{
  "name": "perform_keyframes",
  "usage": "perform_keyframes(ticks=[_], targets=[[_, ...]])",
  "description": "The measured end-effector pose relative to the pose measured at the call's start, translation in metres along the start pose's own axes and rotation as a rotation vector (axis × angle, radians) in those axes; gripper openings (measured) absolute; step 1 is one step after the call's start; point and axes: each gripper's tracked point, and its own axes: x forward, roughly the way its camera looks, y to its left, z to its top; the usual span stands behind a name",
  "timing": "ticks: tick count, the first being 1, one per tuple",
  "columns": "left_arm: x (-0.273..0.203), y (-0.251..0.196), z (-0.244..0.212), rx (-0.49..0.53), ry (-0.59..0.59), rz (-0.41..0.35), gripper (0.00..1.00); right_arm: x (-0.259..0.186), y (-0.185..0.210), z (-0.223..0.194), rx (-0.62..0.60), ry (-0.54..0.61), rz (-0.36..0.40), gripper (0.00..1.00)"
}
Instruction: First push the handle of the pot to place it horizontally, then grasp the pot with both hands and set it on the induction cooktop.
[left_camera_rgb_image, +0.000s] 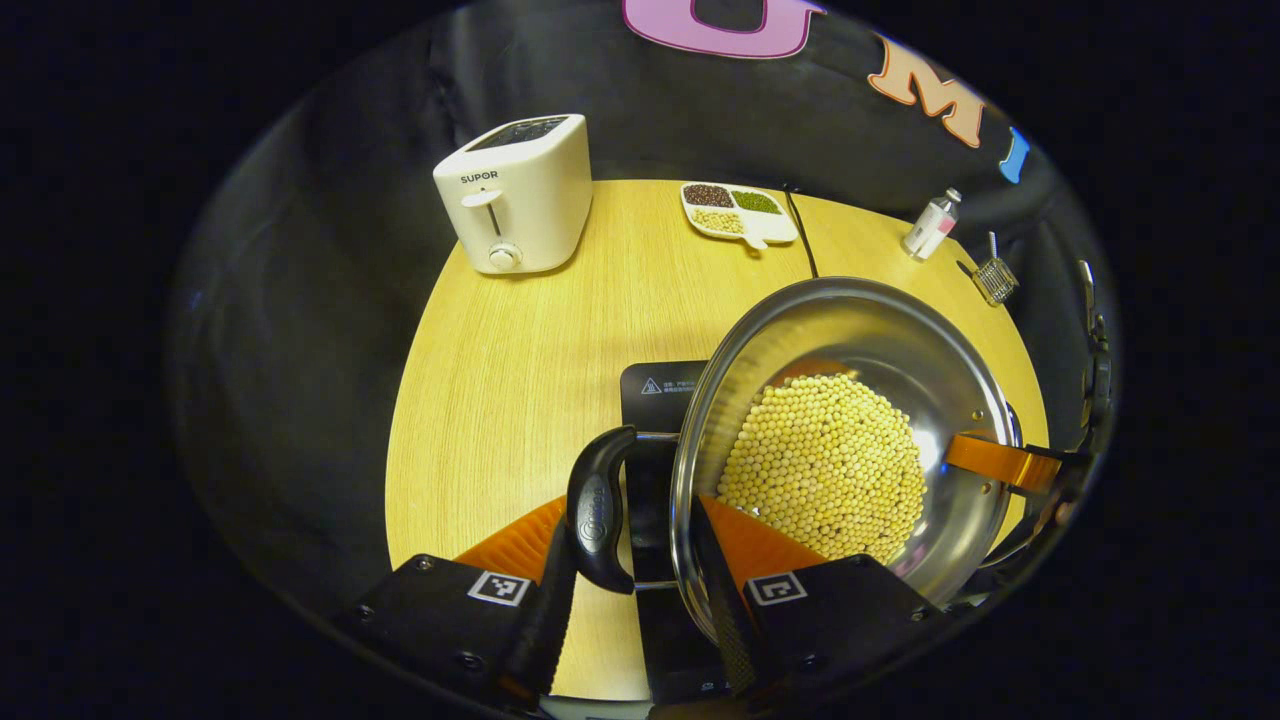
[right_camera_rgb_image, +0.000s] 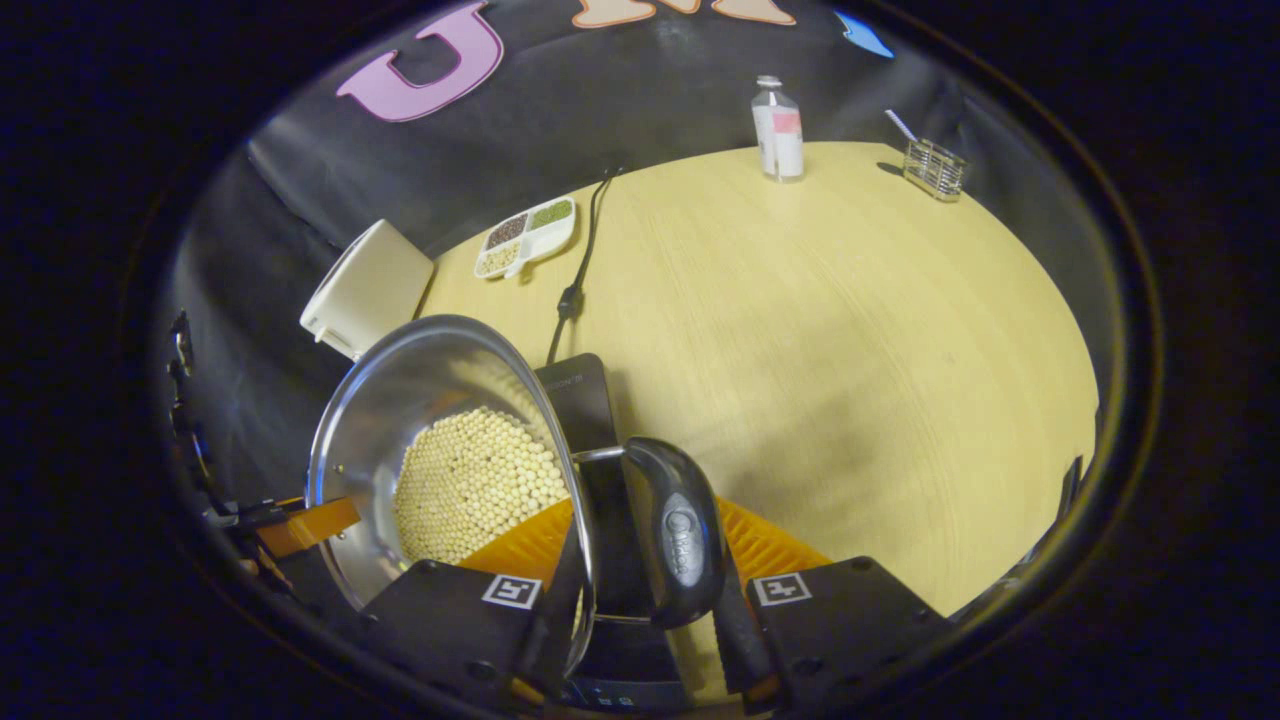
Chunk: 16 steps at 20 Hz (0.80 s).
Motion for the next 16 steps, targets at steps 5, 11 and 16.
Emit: perform_keyframes(ticks=[5,11,16], targets=[[0.0015,0.0017,0.0011,0.005,-0.002,-0.003,0.65,-0.0005,0.0009,-0.0007,-0.001,0.004,-0.003,0.57],[0.003,0.003,-0.0008,-0.006,0.002,0.011,0.66,0.0011,0.0023,0.0011,-0.012,0.005,0.009,0.57],[0.006,0.0054,0.0027,0.022,0.0,0.039,0.73,0.0022,0.0053,0.0019,-0.015,-0.002,0.018,0.59]])
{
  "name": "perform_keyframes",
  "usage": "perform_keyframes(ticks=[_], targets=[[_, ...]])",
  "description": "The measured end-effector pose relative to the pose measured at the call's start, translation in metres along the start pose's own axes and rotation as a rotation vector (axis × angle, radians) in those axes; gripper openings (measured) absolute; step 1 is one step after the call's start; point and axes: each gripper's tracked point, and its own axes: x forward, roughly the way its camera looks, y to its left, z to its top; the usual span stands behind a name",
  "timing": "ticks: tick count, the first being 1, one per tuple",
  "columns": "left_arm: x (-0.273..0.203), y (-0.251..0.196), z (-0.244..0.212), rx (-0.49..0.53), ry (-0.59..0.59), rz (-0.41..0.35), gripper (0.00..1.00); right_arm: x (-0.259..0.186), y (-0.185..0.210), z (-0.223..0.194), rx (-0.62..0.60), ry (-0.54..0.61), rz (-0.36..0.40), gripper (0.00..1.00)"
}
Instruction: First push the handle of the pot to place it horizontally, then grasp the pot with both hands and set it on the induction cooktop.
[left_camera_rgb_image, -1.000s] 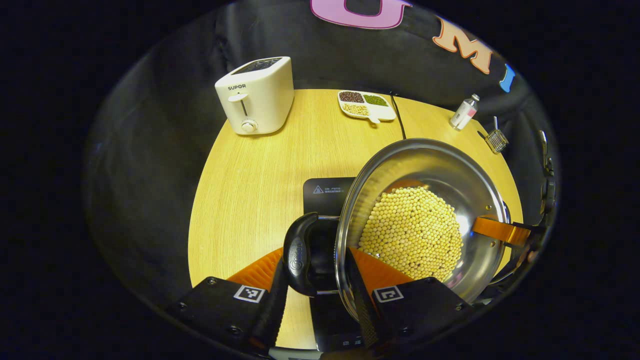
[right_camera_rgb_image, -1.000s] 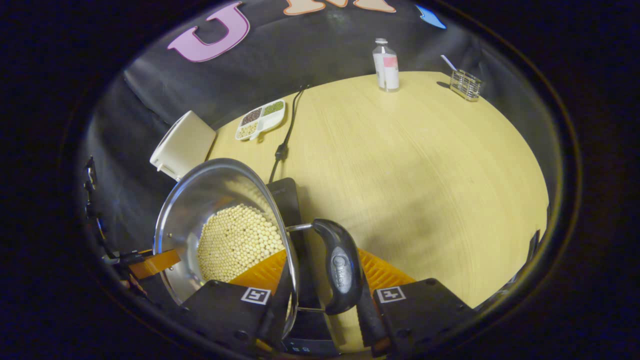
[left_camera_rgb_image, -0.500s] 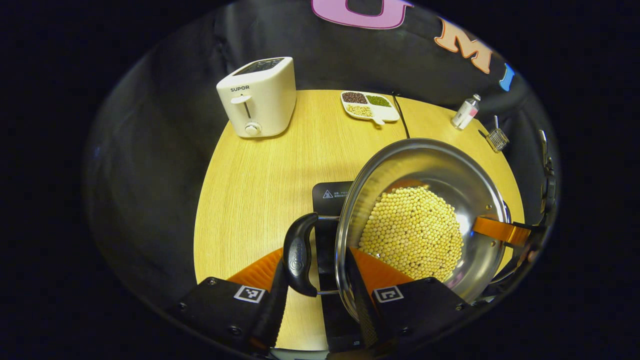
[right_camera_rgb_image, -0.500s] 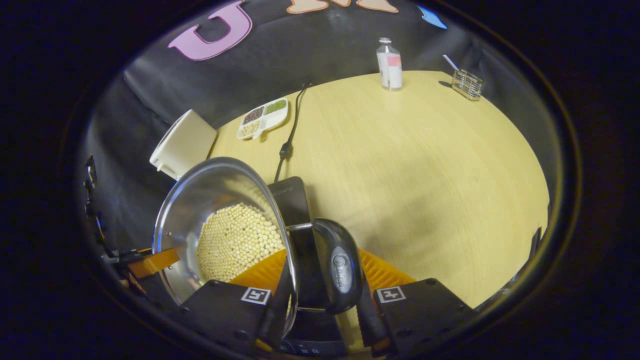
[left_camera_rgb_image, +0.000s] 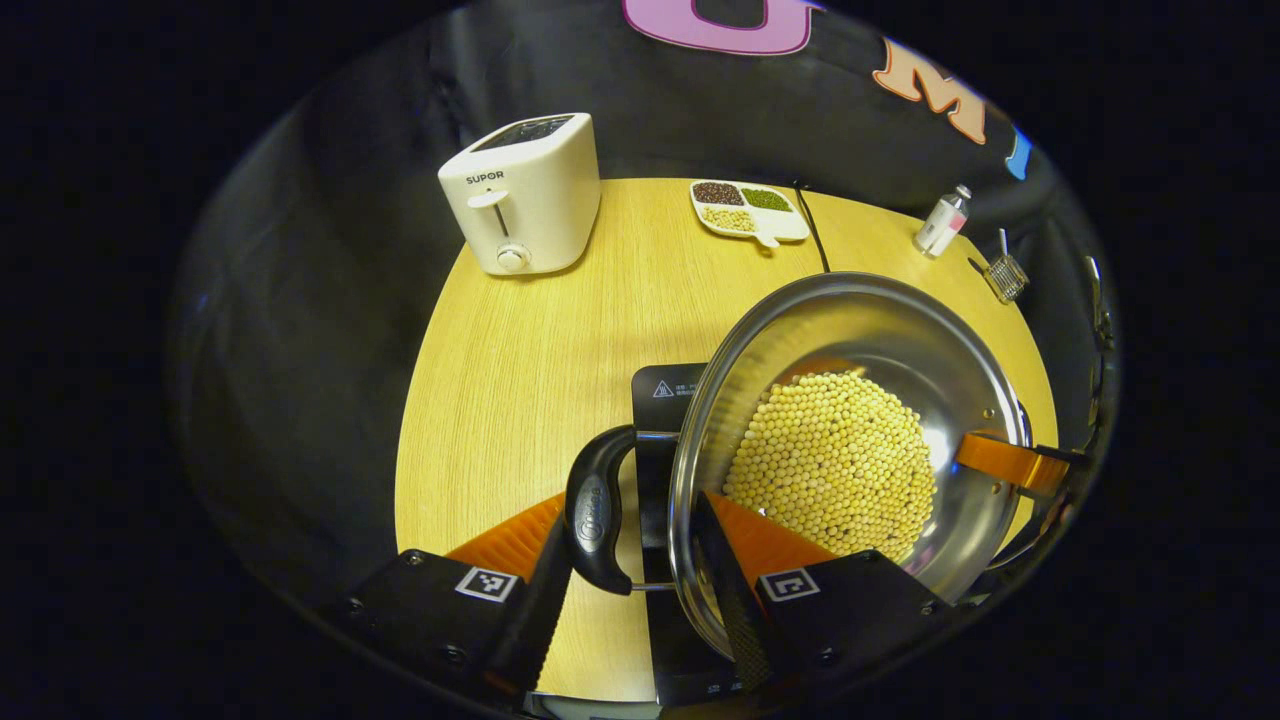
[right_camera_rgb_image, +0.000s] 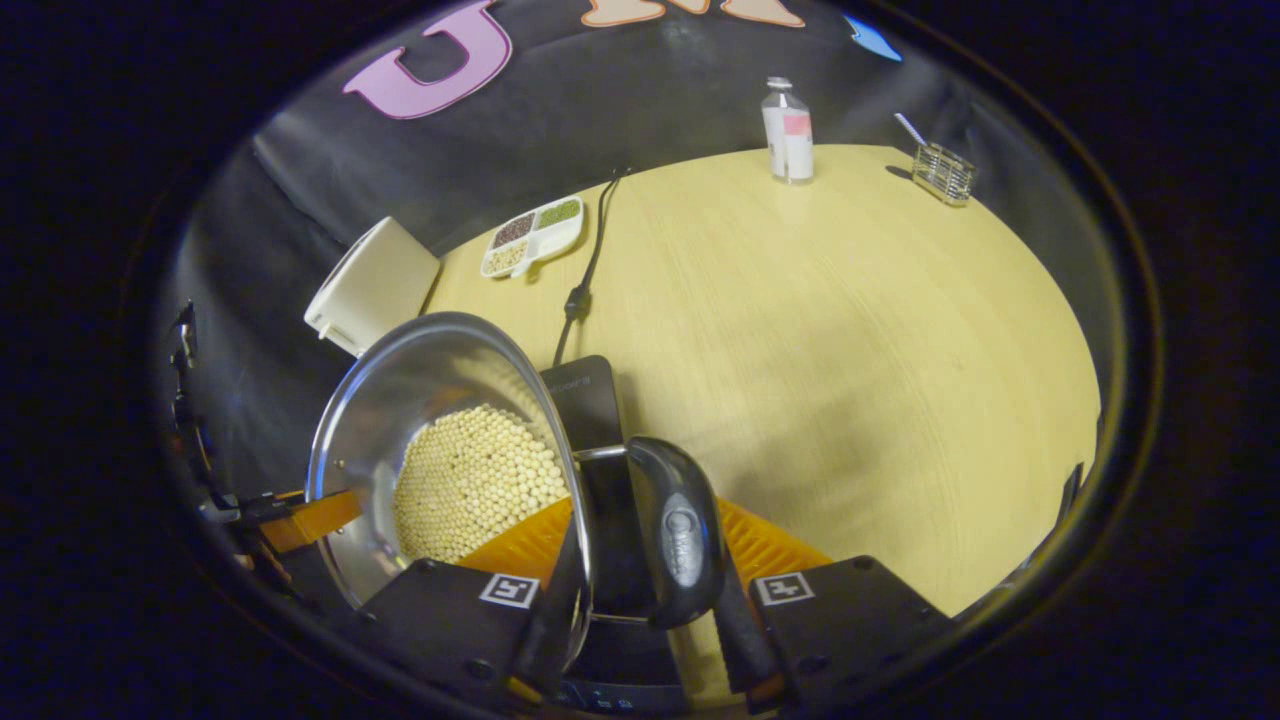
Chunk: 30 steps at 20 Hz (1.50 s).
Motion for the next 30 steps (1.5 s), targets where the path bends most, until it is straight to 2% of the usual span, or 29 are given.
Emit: perform_keyframes(ticks=[2,3,6,7,8,12,15,16,17,18,21,22,23,24,25,26,30], targets=[[0.001,0.0,0.001,0.001,-0.003,0.002,0.76,-0.001,0.0,0.001,-0.005,-0.006,-0.003,0.55],[0.001,0.0,0.002,-0.001,-0.006,0.001,0.76,-0.001,0.0,0.003,-0.004,-0.01,0.001,0.58],[0.003,0.002,0.002,-0.018,-0.009,0.017,0.78,-0.001,-0.003,0.007,0.002,-0.018,-0.011,0.98],[0.004,0.003,0.003,-0.023,-0.012,0.027,0.8,-0.001,-0.005,0.007,-0.001,-0.019,-0.018,1.0],[0.004,0.003,0.003,-0.026,-0.017,0.031,0.82,0.0,-0.006,0.006,-0.003,-0.019,-0.023,0.94],[0.001,0.007,0.006,-0.046,-0.031,0.058,0.86,-0.002,-0.009,0.006,-0.021,-0.028,-0.027,0.94],[-0.008,0.011,0.019,-0.035,-0.107,0.084,0.92,-0.01,-0.007,0.013,-0.045,-0.07,-0.004,0.94],[-0.013,0.013,0.025,-0.035,-0.142,0.094,0.92,-0.013,-0.006,0.019,-0.051,-0.093,0.005,1.0],[-0.02,0.014,0.032,-0.032,-0.18,0.112,0.92,-0.016,-0.007,0.024,-0.057,-0.115,0.012,1.0],[-0.026,0.016,0.037,-0.026,-0.213,0.132,0.92,-0.021,-0.009,0.029,-0.059,-0.141,0.022,0.94],[-0.046,0.015,0.049,-0.01,-0.29,0.175,0.92,-0.038,-0.017,0.045,-0.063,-0.205,0.045,0.94],[-0.054,0.012,0.053,-0.015,-0.322,0.184,0.93,-0.044,-0.019,0.051,-0.066,-0.227,0.054,0.95],[-0.062,0.006,0.058,-0.023,-0.354,0.19,0.92,-0.049,-0.021,0.056,-0.071,-0.248,0.071,1.0],[-0.071,0.001,0.062,-0.029,-0.383,0.2,0.92,-0.055,-0.027,0.062,-0.085,-0.271,0.064,1.0],[-0.082,-0.005,0.064,-0.031,-0.411,0.215,0.92,-0.061,-0.035,0.067,-0.11,-0.293,0.057,0.94],[-0.093,-0.011,0.067,-0.031,-0.436,0.231,0.92,-0.068,-0.041,0.074,-0.134,-0.315,0.055,1.0],[-0.139,-0.054,0.089,-0.038,-0.57,0.257,0.91,-0.104,-0.07,0.103,-0.21,-0.404,0.064,1.0]])
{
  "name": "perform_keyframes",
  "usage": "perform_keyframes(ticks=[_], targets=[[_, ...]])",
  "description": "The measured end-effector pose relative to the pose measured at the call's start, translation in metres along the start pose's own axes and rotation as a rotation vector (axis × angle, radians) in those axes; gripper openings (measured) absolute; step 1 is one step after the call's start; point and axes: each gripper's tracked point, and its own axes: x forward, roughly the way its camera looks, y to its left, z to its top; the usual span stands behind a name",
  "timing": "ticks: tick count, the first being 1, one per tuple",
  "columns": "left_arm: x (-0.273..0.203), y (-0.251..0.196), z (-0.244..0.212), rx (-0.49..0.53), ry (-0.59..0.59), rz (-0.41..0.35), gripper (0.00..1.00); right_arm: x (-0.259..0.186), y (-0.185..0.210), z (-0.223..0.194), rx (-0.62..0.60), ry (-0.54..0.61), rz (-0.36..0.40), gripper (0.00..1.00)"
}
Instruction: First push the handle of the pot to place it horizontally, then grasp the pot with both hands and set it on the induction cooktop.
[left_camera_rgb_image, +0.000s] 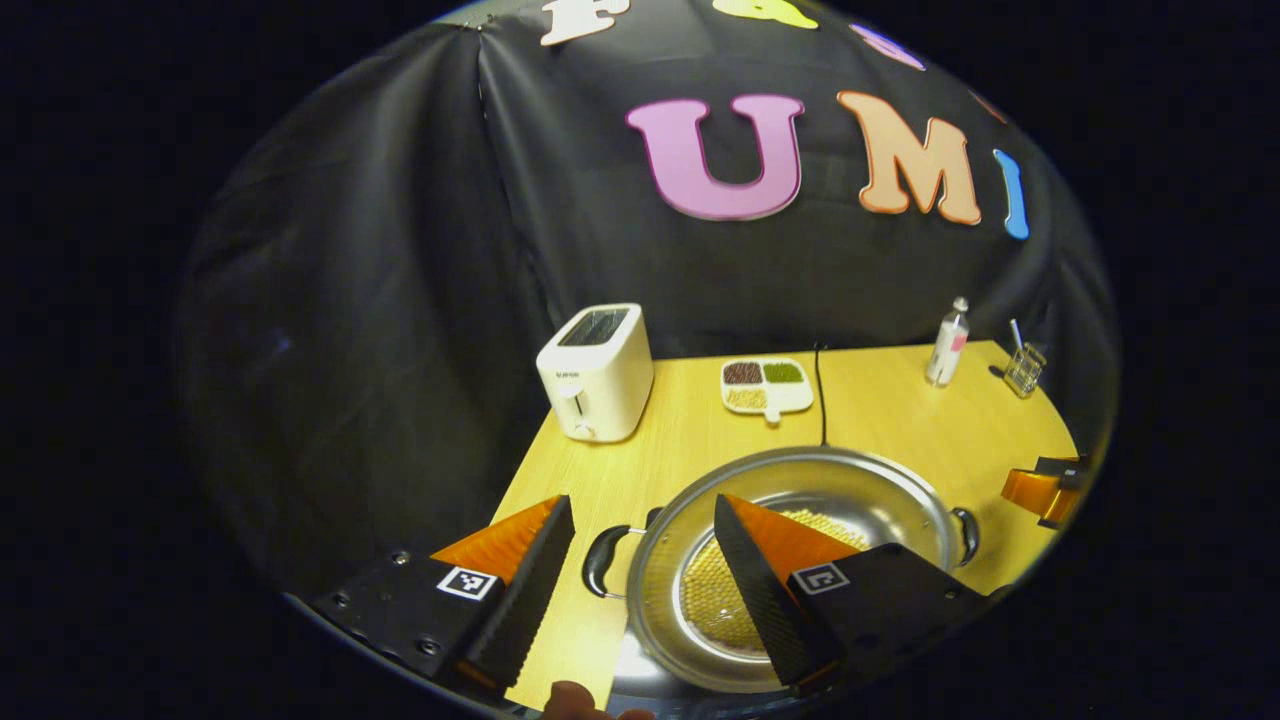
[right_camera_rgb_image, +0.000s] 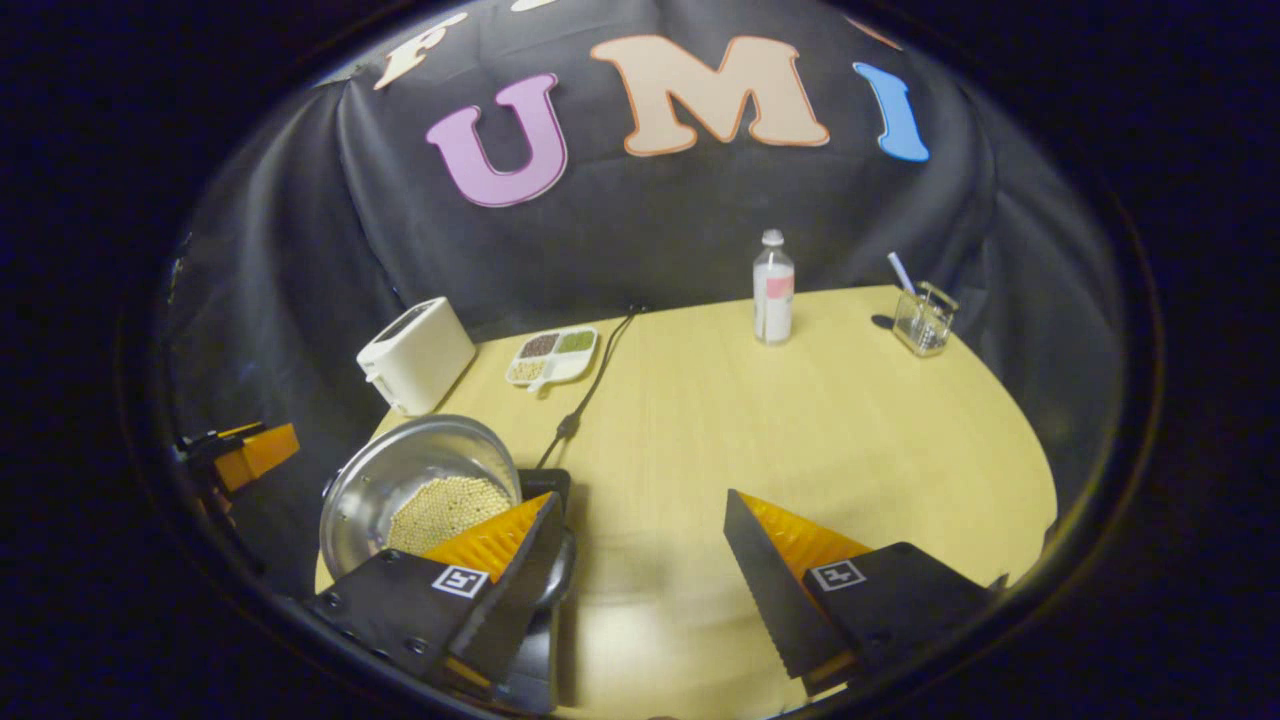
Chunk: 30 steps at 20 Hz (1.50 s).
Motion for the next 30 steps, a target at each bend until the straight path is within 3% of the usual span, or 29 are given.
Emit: perform_keyframes(ticks=[4,5,9,14,17,18,19,20,21,30], targets=[[-0.039,-0.043,0.064,-0.037,-0.161,0.012,0.92,-0.034,-0.04,0.067,-0.074,-0.168,-0.013,1.0],[-0.05,-0.054,0.081,-0.048,-0.201,0.013,0.91,-0.046,-0.048,0.086,-0.091,-0.216,-0.014,0.94],[-0.094,-0.108,0.145,-0.082,-0.335,0.001,0.91,-0.094,-0.074,0.158,-0.168,-0.368,0.017,0.94],[-0.153,-0.161,0.209,-0.111,-0.512,-0.015,0.92,-0.163,-0.104,0.231,-0.183,-0.586,0.023,0.94],[-0.182,-0.178,0.228,-0.129,-0.588,-0.019,0.9,-0.206,-0.128,0.25,-0.168,-0.682,0.031,0.94],[-0.19,-0.185,0.23,-0.132,-0.6,-0.024,0.9,-0.217,-0.138,0.251,-0.173,-0.699,0.026,1.0],[-0.195,-0.193,0.23,-0.137,-0.608,-0.023,0.92,-0.225,-0.145,0.253,-0.178,-0.711,0.02,0.94],[-0.199,-0.199,0.23,-0.139,-0.609,-0.022,0.93,-0.232,-0.152,0.256,-0.183,-0.724,0.017,1.0],[-0.204,-0.203,0.229,-0.145,-0.612,-0.017,0.95,-0.237,-0.158,0.258,-0.186,-0.738,0.015,0.94],[-0.228,-0.221,0.224,-0.159,-0.648,0.028,0.96,-0.279,-0.195,0.267,-0.167,-0.845,0.019,0.94]])
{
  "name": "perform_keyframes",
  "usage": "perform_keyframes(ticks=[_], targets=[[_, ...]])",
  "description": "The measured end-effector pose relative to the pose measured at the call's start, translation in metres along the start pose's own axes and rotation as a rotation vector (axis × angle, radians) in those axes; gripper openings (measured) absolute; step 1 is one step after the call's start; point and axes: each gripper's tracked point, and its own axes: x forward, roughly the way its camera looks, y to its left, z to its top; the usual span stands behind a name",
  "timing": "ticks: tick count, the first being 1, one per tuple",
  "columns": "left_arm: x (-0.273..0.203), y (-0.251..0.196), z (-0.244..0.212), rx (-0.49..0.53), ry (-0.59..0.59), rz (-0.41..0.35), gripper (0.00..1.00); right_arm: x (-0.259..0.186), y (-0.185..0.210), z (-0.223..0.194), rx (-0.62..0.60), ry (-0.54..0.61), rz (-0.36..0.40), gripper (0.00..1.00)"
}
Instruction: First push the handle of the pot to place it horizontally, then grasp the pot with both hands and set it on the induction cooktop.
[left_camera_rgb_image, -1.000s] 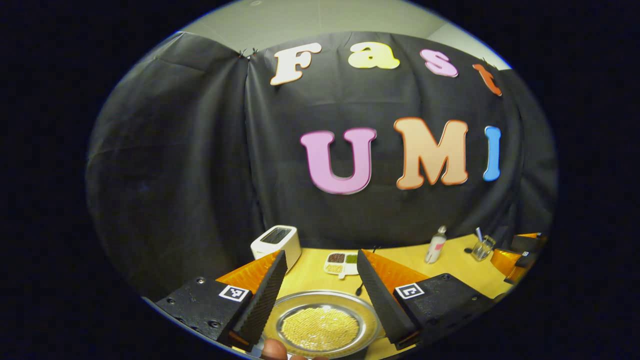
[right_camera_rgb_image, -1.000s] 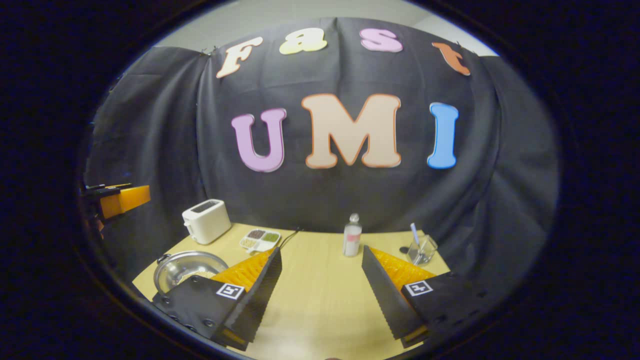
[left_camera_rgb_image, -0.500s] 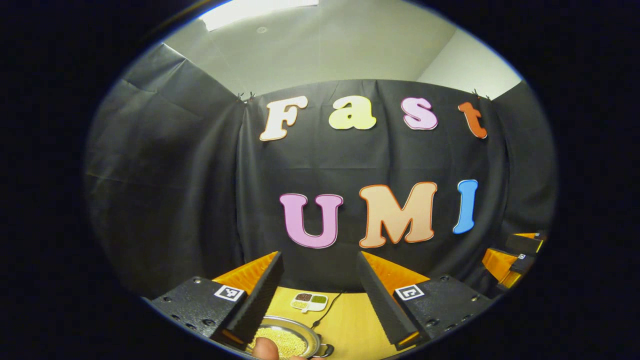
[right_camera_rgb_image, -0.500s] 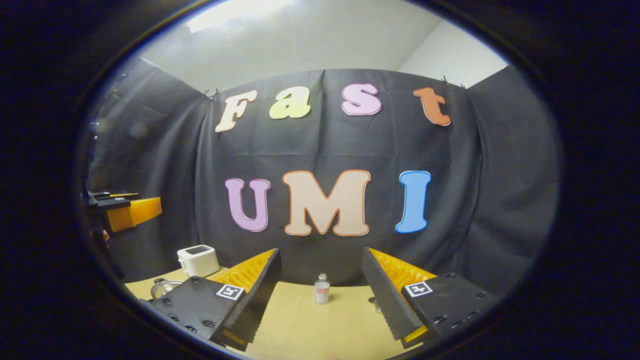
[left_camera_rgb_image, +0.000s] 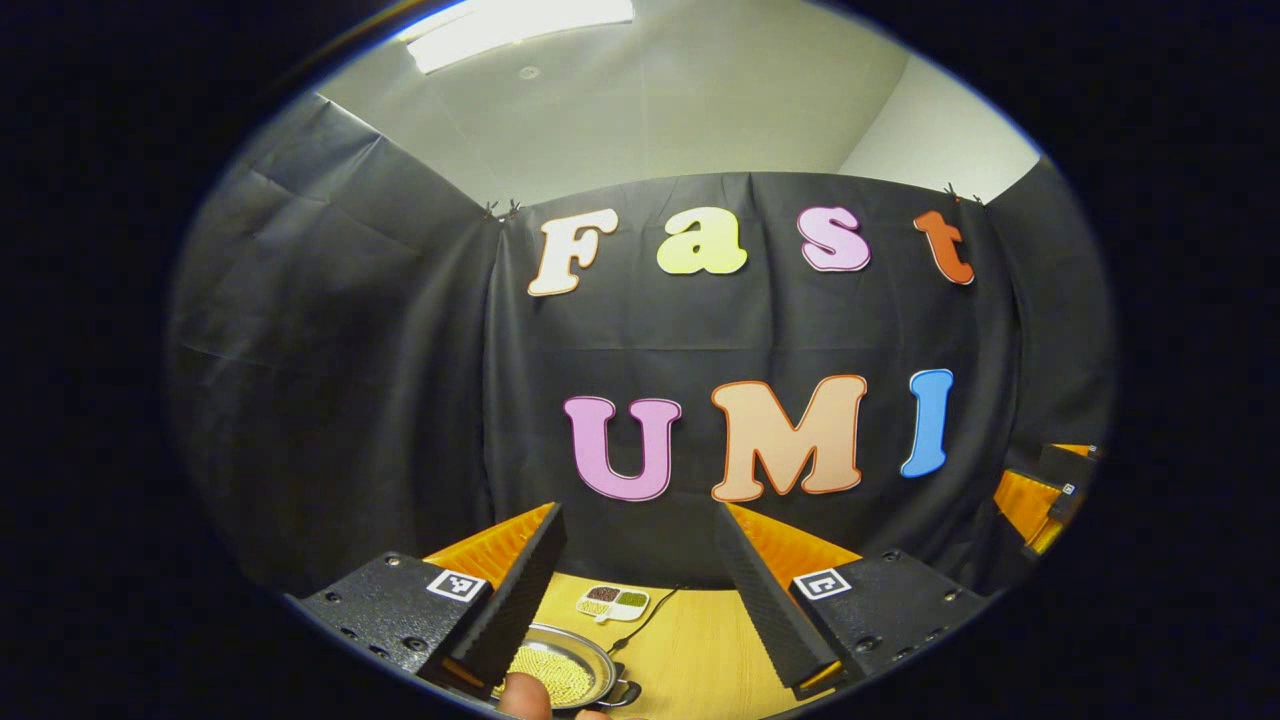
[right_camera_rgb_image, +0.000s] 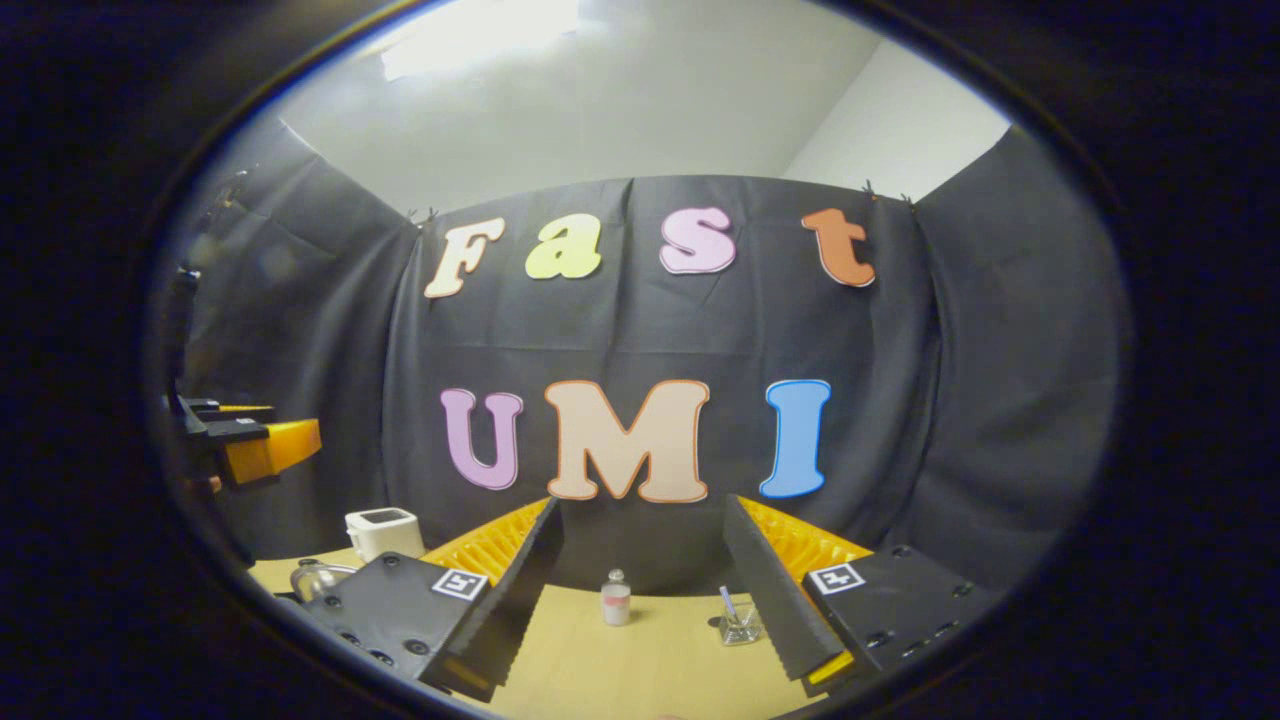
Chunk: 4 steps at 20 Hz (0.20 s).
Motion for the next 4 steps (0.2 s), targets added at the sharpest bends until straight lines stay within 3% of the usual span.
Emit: perform_keyframes(ticks=[4], targets=[[-0.004,-0.006,0.006,0.0,-0.028,0.005,0.95,-0.005,-0.018,0.007,0.014,-0.038,-0.014,0.94]])
